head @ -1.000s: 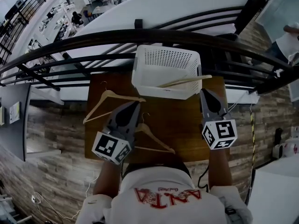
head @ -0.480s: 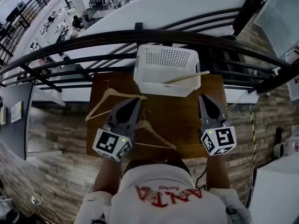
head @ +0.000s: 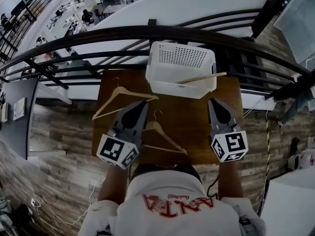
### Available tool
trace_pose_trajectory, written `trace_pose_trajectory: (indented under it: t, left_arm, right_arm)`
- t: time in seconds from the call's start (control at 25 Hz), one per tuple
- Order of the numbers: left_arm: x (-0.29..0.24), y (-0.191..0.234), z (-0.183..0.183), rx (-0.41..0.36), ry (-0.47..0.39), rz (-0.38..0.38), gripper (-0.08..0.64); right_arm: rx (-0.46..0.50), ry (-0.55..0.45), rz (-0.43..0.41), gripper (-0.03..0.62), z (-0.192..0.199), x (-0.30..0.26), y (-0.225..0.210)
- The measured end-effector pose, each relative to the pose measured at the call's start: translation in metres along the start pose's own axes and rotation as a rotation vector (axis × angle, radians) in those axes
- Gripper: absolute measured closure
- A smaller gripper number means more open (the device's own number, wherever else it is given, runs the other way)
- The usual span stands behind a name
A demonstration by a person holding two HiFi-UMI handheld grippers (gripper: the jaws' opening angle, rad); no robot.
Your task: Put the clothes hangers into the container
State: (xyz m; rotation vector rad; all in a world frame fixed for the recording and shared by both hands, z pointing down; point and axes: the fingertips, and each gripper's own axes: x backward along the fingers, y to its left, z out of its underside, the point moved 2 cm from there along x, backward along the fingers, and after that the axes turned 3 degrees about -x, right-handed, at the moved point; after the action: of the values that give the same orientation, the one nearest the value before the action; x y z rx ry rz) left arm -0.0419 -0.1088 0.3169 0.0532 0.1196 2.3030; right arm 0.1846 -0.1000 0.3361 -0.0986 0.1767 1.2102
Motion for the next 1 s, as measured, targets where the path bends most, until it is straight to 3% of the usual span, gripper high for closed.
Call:
trace_pose_trajectory:
  t: [0.24, 0.32, 0.6, 0.76, 1.0]
  left_arm:
    - [0.019, 0.011, 0.012, 0.011, 0.028, -0.063, 0.551]
    - [0.032, 0.022, 0.020, 0.024, 0.042, -0.096, 0.551]
    - [0.074, 0.052, 0.045, 0.056, 0.090, -0.207, 0.551]
    - [0.095, 0.063, 0.067, 0.074, 0.127, -0.239, 0.551]
    - [0.122, 0.076, 0.093, 0.111, 0.158, -0.293, 0.551]
  right_arm:
    - [0.052, 0.139, -0.071, 0.582, 0.037, -0.026, 0.020]
    - [0.094, 0.214, -0.111, 0.507, 0.057, -0.041, 0.039]
    - [0.179, 0.496, -0.296, 0.385, 0.139, -0.082, 0.112]
    - [0.195, 0.656, -0.382, 0.371, 0.196, -0.098, 0.150]
    - [0.206, 0.865, -0.431, 0.356, 0.279, -0.111, 0.185]
